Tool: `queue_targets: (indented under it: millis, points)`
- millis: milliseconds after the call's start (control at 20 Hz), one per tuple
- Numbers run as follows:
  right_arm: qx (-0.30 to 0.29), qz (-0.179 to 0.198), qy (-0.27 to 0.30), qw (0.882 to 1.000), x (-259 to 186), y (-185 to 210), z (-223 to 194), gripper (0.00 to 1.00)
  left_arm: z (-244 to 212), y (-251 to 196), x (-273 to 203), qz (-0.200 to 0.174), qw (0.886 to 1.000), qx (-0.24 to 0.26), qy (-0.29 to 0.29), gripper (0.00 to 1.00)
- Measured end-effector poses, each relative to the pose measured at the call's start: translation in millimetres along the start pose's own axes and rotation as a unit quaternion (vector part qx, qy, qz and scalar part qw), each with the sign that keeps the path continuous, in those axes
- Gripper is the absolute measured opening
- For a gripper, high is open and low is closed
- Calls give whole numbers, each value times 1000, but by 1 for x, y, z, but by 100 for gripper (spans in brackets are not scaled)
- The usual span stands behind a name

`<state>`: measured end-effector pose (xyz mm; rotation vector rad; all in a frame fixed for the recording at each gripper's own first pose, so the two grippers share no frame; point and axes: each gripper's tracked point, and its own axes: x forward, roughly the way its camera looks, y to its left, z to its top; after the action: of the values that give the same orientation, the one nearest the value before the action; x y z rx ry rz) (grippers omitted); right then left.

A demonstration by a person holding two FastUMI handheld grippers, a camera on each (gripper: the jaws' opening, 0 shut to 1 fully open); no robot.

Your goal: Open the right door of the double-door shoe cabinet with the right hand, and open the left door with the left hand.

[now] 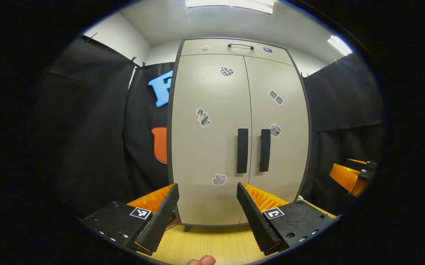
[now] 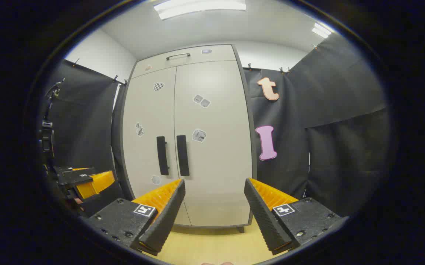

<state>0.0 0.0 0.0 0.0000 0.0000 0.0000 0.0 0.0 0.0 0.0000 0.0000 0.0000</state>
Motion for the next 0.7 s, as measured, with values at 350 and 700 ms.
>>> queue_targets:
  millis: [350,700]
  points:
    - [-8,-17,2,1000,-5,-1,2,100,0,3,-4,-2,1000,7,0,95]
    - [-15,-22,2,1000,-7,2,6,100,1,3,-5,-4,1000,7,-3,95]
